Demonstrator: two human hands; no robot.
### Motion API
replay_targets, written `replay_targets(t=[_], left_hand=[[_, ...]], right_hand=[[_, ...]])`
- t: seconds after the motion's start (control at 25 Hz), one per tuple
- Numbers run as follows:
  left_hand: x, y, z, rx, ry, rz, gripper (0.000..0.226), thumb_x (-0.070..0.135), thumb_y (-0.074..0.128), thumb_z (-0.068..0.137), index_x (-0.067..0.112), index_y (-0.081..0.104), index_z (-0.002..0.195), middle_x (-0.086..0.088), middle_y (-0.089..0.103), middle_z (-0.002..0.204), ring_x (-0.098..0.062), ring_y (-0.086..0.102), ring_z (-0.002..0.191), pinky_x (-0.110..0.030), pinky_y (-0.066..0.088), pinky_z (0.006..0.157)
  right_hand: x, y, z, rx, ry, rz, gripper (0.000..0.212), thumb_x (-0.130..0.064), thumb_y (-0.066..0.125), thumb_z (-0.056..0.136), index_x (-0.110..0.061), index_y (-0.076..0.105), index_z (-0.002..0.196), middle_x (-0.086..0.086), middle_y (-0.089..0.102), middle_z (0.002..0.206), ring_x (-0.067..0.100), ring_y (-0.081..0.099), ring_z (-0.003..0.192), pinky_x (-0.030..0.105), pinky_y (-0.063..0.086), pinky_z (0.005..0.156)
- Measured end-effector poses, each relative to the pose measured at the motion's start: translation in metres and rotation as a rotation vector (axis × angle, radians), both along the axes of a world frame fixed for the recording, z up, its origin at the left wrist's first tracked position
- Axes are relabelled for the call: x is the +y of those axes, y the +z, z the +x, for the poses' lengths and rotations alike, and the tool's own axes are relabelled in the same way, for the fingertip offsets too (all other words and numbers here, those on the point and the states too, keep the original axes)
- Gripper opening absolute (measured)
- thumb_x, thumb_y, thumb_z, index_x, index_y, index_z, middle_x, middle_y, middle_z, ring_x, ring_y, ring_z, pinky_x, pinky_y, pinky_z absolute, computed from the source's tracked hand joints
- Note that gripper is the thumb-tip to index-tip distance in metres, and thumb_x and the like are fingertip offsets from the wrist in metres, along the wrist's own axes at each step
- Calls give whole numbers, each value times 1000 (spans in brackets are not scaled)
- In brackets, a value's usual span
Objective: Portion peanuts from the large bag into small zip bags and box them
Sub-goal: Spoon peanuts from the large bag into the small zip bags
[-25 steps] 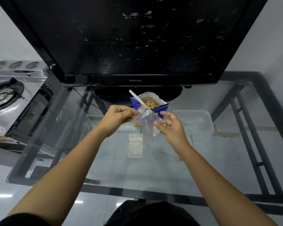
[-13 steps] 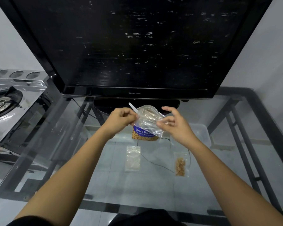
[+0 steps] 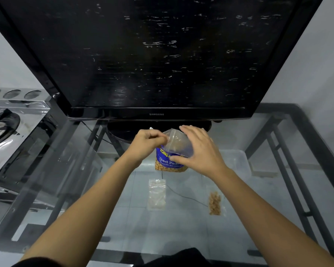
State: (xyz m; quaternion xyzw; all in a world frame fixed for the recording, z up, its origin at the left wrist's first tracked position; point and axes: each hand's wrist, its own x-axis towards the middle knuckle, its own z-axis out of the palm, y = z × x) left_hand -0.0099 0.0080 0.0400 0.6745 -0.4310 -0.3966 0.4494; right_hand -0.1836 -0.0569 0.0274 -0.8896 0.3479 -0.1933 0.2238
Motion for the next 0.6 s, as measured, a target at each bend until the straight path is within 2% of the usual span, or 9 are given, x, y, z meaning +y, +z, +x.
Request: replay_targets(t=[0.16, 0.36, 0.44, 0.52, 0.6], left_hand=[[-1, -4, -1, 49, -6, 10, 15, 1, 59, 85, -6, 69, 94, -2, 66, 72, 4, 62, 55, -6, 43, 48], [-5, -15, 1, 93, 11, 61, 11, 3, 61, 85, -1, 70, 89, -7, 66, 69, 0, 58, 49, -8, 41, 46], [-7, -18, 3, 91, -39, 64, 11, 6, 61, 85, 6, 72, 85, -3, 68, 69, -1, 58, 52, -10, 43, 50], [-8, -20, 3, -6, -28, -13, 10, 14, 62, 86, 16, 72, 85, 4, 68, 69, -1, 59, 57, -11, 44, 55], [-13, -26, 6, -267, 194, -129, 11, 27, 63, 86, 19, 65, 93, 8, 59, 68, -1, 53, 60, -10, 41, 56]], right_hand=[[-3, -10, 6, -65, -44, -11, 75, -52, 72, 70, -22, 45, 133, -4, 58, 124, 14, 51, 116, 25, 25, 106], [-8, -19, 6, -96, -15, -23, 75, -51, 74, 67, -20, 49, 130, -4, 61, 111, 12, 55, 104, 24, 28, 101], [-10, -22, 6, -151, -32, -36, 66, -48, 75, 68, -18, 55, 124, -3, 64, 102, 12, 56, 95, 25, 37, 94], [-12, -23, 5, -220, -54, 18, 56, -43, 76, 68, -19, 60, 116, -5, 64, 98, 10, 57, 90, 26, 45, 83], [-14, -26, 1, -274, -99, 134, 53, -39, 79, 67, -20, 61, 113, -8, 63, 102, 7, 57, 93, 19, 46, 78]])
